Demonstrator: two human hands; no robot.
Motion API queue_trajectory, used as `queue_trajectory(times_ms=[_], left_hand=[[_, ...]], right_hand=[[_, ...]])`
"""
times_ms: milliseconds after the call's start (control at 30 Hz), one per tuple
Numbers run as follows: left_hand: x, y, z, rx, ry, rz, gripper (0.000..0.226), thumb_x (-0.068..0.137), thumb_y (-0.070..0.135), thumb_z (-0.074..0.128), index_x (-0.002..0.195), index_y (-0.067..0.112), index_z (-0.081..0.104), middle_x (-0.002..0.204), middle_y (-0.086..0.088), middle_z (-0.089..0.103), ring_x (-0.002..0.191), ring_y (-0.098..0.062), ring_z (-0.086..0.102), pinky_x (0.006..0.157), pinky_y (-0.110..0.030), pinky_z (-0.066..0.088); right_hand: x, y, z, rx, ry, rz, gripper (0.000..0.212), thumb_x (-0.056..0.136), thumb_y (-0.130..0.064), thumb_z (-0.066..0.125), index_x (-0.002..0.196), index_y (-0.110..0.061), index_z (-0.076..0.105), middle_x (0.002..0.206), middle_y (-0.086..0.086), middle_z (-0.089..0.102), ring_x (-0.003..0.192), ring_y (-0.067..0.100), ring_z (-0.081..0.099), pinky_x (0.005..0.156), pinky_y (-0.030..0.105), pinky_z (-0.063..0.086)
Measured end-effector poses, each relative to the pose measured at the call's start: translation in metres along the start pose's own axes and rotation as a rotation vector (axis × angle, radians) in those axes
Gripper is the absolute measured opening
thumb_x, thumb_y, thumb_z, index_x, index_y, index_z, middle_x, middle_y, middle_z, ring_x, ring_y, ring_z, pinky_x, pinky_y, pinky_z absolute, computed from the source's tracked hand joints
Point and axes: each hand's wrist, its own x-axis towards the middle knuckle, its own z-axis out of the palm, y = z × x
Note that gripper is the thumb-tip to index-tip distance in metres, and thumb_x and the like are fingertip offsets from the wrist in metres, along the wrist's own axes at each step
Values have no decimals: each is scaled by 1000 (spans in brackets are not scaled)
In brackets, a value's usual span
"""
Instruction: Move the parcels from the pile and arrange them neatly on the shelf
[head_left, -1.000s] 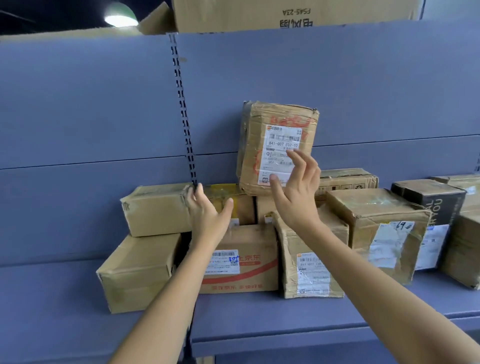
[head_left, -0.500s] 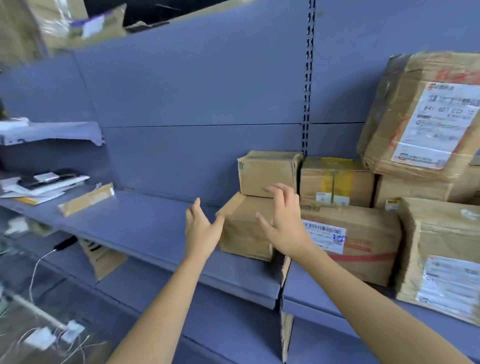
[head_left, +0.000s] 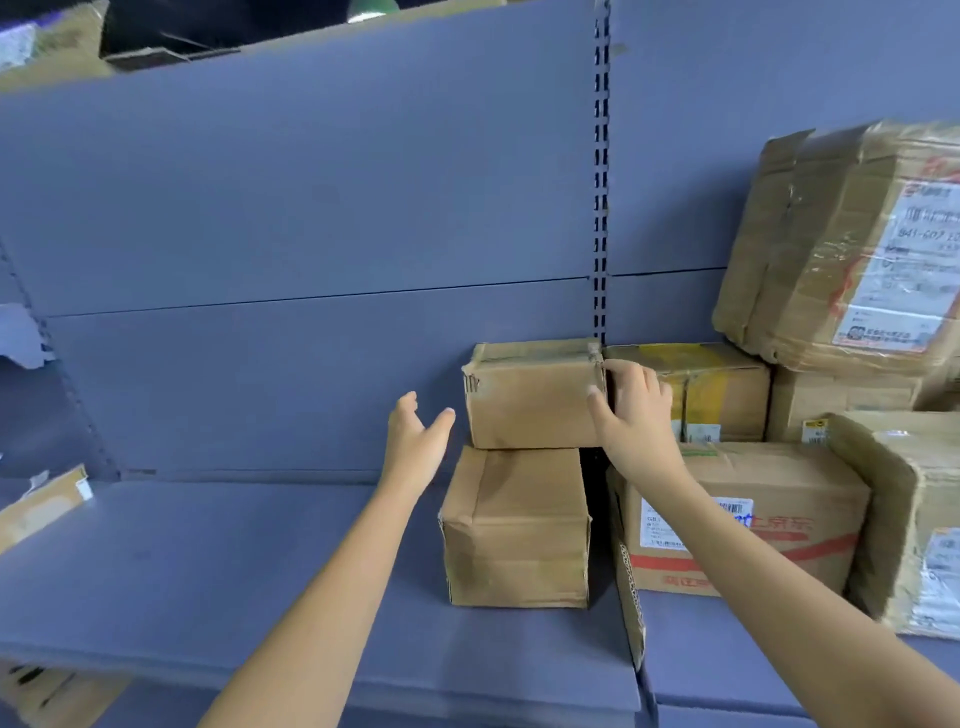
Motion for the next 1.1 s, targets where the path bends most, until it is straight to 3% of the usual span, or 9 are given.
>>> queue_trajectory(times_ms=[233,333,433,600,667,767,833,933,1100], left_hand=[[44,6,16,-166,-187,1,59,97,44,45,147,18,29,154,5,29,140,-14,29,104,-29,26],[43,6,25,-188,-283,17,44,96,48,40,127,17,50,120,5,55,110,-14,51,87,-31,36],[34,6,19,-199,-276,56,38,94,50,41,86,12,43,79,5,40,74,-14,41,66,-31,32],[34,4,-18,-498,-231,72,28,97,46,42,85,22,52,87,9,58,86,-11,53,80,-32,42],[37,4,-34,-738,-217,-24,32,98,42,42,80,17,54,76,7,62,77,-12,54,73,-30,42],[45,4,-60,-1145,-267,-329,45,90,52,50,73,11,49,62,-1,50,60,-17,49,60,-27,39],[50,2,-76,-1293,-307,-507,49,83,57,58,81,10,49,75,-2,52,71,-21,58,72,-30,50],[45,-3,-89,-1161,-477,-561,68,76,65,62,114,9,61,112,-5,67,104,-33,66,90,-51,50],[32,-10,-92,-985,-616,-556,57,72,61,68,110,20,72,112,-10,71,101,-33,68,93,-51,48]], right_hand=[[4,-11,27,-288,32,242,53,99,-45,38,143,-16,34,153,-1,31,138,26,14,107,47,14],[3,-21,40,-316,26,255,56,99,-46,36,144,-15,31,153,0,30,141,24,9,110,47,10],[0,-35,47,-133,101,247,57,98,-40,45,144,-9,31,147,8,34,139,26,20,110,42,18],[-5,-58,56,550,233,428,36,96,-48,47,117,-18,50,115,0,48,104,13,50,94,31,43],[-7,-65,62,579,232,442,42,95,-51,49,125,-22,51,124,0,47,110,13,49,102,35,40],[-15,-79,74,549,261,277,36,93,-46,55,124,-27,49,111,-6,42,96,-5,48,87,10,39],[-22,-89,79,488,261,153,29,93,-39,58,120,-32,50,107,-12,38,92,-18,45,78,-4,34],[-31,-91,81,435,205,-11,21,90,-33,61,111,-31,58,107,-10,41,96,-16,45,82,-2,34],[-37,-91,82,528,160,-13,9,88,-34,52,92,-27,53,103,4,46,89,-10,48,80,2,37]])
